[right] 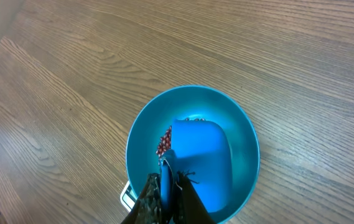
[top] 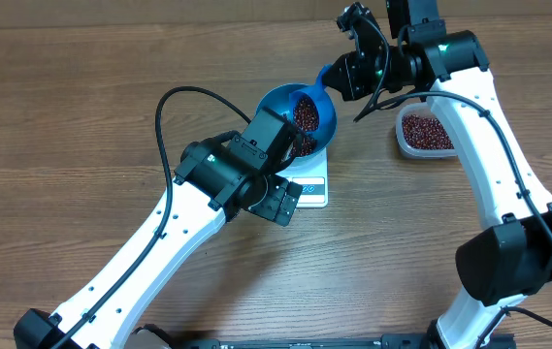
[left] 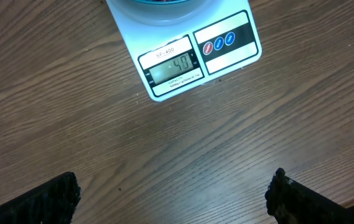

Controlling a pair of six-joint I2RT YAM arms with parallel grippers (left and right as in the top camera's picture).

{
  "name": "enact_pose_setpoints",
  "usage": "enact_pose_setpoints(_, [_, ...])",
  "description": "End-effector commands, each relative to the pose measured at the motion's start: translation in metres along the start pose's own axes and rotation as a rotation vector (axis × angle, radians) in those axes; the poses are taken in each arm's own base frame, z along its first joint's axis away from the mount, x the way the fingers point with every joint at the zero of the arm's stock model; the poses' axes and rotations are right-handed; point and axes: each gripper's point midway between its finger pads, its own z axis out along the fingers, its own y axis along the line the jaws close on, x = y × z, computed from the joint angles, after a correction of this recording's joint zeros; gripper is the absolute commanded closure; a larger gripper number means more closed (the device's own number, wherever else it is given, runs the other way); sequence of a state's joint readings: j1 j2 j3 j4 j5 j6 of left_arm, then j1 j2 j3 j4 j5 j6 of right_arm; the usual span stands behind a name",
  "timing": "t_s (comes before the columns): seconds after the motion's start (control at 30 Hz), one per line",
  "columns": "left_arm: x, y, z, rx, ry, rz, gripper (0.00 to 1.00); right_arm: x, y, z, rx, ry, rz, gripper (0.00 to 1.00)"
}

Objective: Scoop item into bowl and weigh 150g on scale
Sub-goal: 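Tilt the scoop with the right gripper to pour beans into the bowl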

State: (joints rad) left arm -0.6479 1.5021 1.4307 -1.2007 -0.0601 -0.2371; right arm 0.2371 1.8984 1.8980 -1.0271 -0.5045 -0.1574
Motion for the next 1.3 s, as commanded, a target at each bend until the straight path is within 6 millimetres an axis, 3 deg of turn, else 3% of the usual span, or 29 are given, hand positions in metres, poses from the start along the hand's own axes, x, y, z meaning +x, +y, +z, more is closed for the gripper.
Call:
enact_pose_setpoints(0.0, [-0.006,0.0,-0.006,-0.001,-0.025,-0.008,0.0,-0.021,0.02,-0.032,0.004,-0.083,-0.054,0.96])
enact_pose_setpoints(0.37, [-0.006,0.0,-0.006,-0.001,-0.025,-0.008,0.0,-0.018,0.02,-0.024,0.173,-0.052,-0.107,0.96])
enact_pose_setpoints(1.27, [-0.006,0.0,-0.006,-0.001,-0.025,-0.008,0.0,-0.017,0.044,-0.018,0.291,-0.04,-0.2,0.96])
